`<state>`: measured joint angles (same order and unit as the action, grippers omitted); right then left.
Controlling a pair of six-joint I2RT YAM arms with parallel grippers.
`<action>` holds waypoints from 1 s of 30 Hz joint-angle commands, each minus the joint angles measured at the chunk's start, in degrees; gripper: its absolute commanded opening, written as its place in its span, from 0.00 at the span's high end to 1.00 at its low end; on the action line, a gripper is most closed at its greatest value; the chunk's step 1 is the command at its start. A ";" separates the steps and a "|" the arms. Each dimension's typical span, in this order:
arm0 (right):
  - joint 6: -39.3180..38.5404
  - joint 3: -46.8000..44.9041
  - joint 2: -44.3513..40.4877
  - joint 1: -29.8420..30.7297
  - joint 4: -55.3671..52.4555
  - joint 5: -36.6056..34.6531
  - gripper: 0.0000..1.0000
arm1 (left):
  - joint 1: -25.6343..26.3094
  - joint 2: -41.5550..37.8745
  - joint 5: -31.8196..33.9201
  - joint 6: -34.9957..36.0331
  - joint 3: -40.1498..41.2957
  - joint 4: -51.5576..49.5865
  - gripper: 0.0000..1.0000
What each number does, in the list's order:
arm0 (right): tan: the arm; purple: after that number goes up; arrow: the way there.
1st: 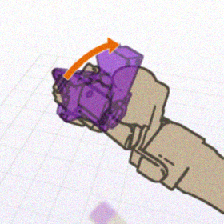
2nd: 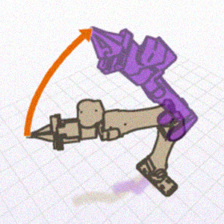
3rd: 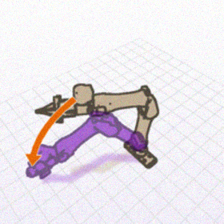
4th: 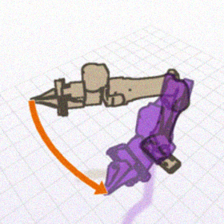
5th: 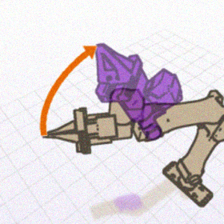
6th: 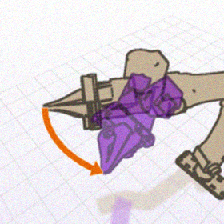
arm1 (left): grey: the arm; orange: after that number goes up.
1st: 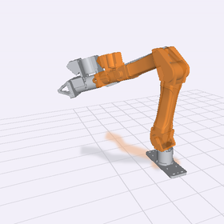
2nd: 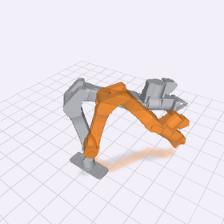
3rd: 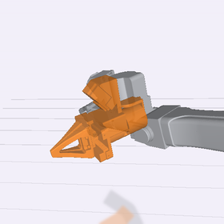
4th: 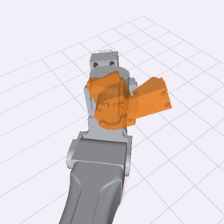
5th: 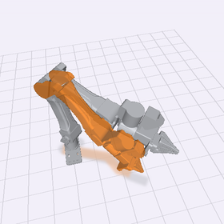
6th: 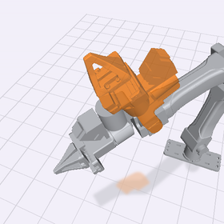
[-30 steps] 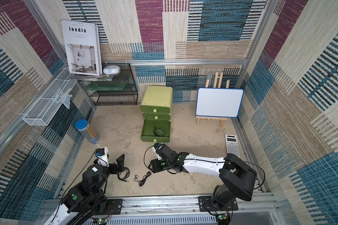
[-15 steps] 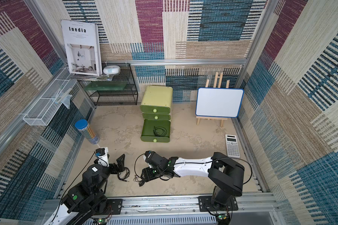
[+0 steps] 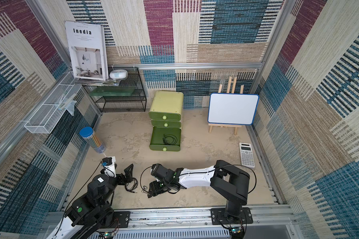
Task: Place the wired earphones into the drawer by color
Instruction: Pick up the wired earphones from the center of the board.
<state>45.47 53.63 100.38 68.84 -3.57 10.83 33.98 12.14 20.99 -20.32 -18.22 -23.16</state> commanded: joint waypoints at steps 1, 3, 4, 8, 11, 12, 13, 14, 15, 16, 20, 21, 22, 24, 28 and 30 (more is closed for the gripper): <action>-0.94 0.90 0.64 0.04 -0.98 -1.87 0.38 | -0.05 -0.02 -0.34 0.72 -0.08 1.15 0.02; -1.25 1.50 1.03 0.05 -1.47 -2.83 0.38 | -0.05 -0.02 -0.34 0.72 -0.10 1.22 0.02; -1.33 1.72 1.22 0.07 -1.74 -3.53 0.38 | -0.05 -0.01 -0.33 0.72 -0.12 1.16 0.02; -2.09 3.05 2.34 0.02 -2.70 -5.69 0.38 | -0.05 -0.01 -0.33 0.72 -0.07 1.19 0.02; -3.07 4.74 3.59 0.07 -4.45 -7.40 0.39 | -0.05 -0.04 -0.43 0.72 -0.10 1.15 0.02; -3.47 5.28 3.98 0.06 -5.04 -7.93 0.40 | -0.05 -0.01 -0.38 0.72 -0.10 1.13 0.02; -3.86 5.79 4.39 0.06 -5.56 -8.50 0.41 | -0.05 -0.02 -0.43 0.72 -0.15 1.05 0.02; -4.24 6.22 4.70 0.07 -6.11 -9.03 0.41 | -0.05 -0.10 -0.43 0.72 -0.19 1.02 0.02; -4.46 6.63 4.90 0.01 -6.54 -9.38 0.41 | -0.05 -0.10 -0.34 0.72 -0.19 1.01 0.02; -4.64 6.96 5.18 0.03 -7.00 -9.71 0.42 | -0.06 -0.10 -0.34 0.72 -0.19 1.05 0.02; -5.13 7.60 5.93 0.06 -7.85 -10.43 0.46 | -0.05 -0.19 -0.06 0.72 -0.19 0.87 0.02; -5.13 7.59 6.05 0.07 -8.02 -10.57 0.47 | -0.05 -0.28 -0.03 0.72 -0.20 0.90 0.02; -5.21 7.63 6.22 0.05 -8.11 -10.61 0.48 | -0.05 -0.35 -0.08 0.68 -0.22 0.80 0.02; -5.21 7.73 6.43 0.04 -8.36 -10.65 0.51 | -0.05 -0.45 0.13 0.63 -0.23 0.67 0.02; -5.41 8.04 6.90 0.23 -8.97 -10.83 0.58 | -0.05 -0.94 0.27 0.55 -0.24 0.56 0.02; -5.65 8.38 7.17 0.29 -9.55 -10.95 0.63 | -0.05 -1.06 0.36 0.54 -0.16 0.39 0.02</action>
<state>40.42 61.76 106.85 68.93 -9.34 0.56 33.98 11.31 21.04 -20.27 -18.22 -23.22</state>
